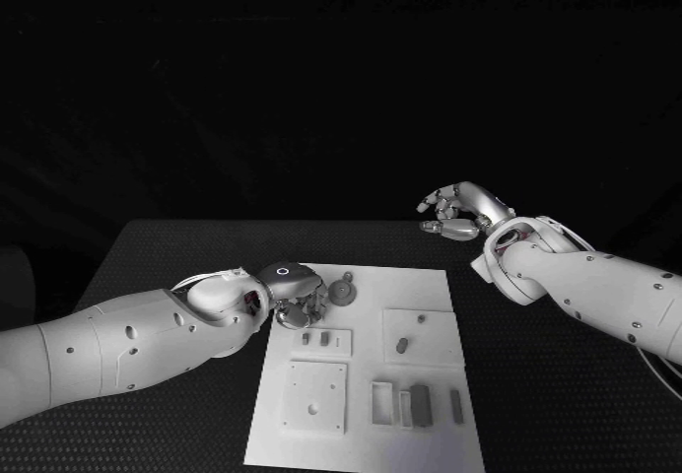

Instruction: Assemble the parts on the task board

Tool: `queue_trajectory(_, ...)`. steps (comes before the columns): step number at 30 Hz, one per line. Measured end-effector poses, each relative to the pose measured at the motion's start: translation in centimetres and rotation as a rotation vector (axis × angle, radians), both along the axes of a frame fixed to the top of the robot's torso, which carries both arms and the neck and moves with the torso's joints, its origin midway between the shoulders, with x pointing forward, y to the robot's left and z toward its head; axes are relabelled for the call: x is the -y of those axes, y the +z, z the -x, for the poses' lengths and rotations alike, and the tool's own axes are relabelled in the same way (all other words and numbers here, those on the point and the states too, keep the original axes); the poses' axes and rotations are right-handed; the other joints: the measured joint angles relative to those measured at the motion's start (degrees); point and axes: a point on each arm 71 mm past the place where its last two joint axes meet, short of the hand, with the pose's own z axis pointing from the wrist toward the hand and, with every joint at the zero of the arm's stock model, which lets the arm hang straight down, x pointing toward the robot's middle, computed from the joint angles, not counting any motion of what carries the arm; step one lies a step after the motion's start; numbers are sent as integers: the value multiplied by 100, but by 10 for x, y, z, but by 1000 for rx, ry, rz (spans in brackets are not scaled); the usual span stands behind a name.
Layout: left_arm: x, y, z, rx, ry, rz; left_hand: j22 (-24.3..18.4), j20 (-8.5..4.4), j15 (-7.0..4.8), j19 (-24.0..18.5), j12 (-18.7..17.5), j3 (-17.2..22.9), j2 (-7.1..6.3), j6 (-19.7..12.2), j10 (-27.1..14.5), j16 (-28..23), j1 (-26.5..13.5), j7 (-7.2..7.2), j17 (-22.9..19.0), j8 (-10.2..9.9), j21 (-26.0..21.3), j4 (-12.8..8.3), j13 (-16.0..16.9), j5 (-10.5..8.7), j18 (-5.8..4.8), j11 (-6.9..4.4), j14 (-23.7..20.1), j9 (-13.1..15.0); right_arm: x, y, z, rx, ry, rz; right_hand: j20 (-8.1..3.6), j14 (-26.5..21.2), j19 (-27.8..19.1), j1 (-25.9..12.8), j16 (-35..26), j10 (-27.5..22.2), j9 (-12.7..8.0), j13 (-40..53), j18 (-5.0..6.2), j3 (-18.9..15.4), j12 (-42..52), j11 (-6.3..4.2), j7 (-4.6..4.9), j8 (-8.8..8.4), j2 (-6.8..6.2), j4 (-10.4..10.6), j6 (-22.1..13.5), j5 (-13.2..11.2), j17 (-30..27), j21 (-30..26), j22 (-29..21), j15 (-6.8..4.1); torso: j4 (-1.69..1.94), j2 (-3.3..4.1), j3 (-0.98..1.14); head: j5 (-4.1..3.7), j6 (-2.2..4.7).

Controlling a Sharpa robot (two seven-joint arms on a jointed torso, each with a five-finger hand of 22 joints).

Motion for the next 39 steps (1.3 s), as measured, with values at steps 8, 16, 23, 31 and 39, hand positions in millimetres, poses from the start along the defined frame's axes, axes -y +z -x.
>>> queue_trajectory(8, 0, 0, -1, 0, 1, 0, 5, 0, 1, 0, -4, -6, 0, -1, 0, -22, 15, -1, 5, -7, 0, 6, 1, 0, 0, 0, 0, -1, -1, 0, 0, -1, 3, 0, 0, 0, 0, 0, 0, 0, 0, -5, -1, 0, 0, 0, -1, 0, 0, 0, 0, 0, 0, 0, 0, 0, 0, 0, 3, -8, -4)
queue_trajectory(16, 1, 0, -1, 0, 1, 0, 5, 0, 10, 0, -5, 9, 0, 1, -1, -22, 15, 1, 11, -3, 0, -10, 0, -1, 0, 1, 9, -1, -3, 0, 1, -1, 7, 0, 0, 0, 0, 0, 0, 0, 0, -5, -4, 0, 0, 0, -2, 0, 0, 0, 0, 0, -5, 0, 0, 0, 1, 1, 1, -7, -5)
queue_trajectory(23, 3, 0, -1, -1, -1, 1, 4, -21, 12, 21, -5, 9, 0, 13, -1, -22, 15, 13, 16, 1, 0, -10, -1, -2, 0, 1, 9, -6, -3, 0, 1, -1, 9, 0, 0, 0, 0, 0, 0, 0, 0, -5, -6, 0, 0, 0, -12, 0, 0, 0, -7, 0, -5, 0, 0, 1, 1, 1, 0, -12, -4)
queue_trajectory(31, 6, -2, -1, -9, -4, -4, 4, -21, 22, 21, -4, 9, -1, 12, -1, -22, 15, 13, 22, 0, 0, -10, 0, -22, 0, 1, 19, -5, -4, 0, 0, -3, 11, 1, 0, 0, 0, 23, 0, 0, 0, -5, -9, 0, 0, 0, 0, 0, 23, 0, 12, -22, -4, 0, 0, 1, 1, 2, -2, -24, 12)
queue_trajectory(39, 7, -3, -1, -20, -3, -3, 4, -21, 23, 21, 2, 10, -8, 10, 2, -44, 22, 11, 27, -18, 0, -11, 7, -22, 0, -1, 20, -3, -5, -1, 0, -4, 13, 1, 0, 0, 0, -1, 0, 0, 0, -5, -21, 0, 0, 0, -4, 0, 46, 0, 15, -22, -4, 0, 0, 1, 0, 2, -3, -27, 3)
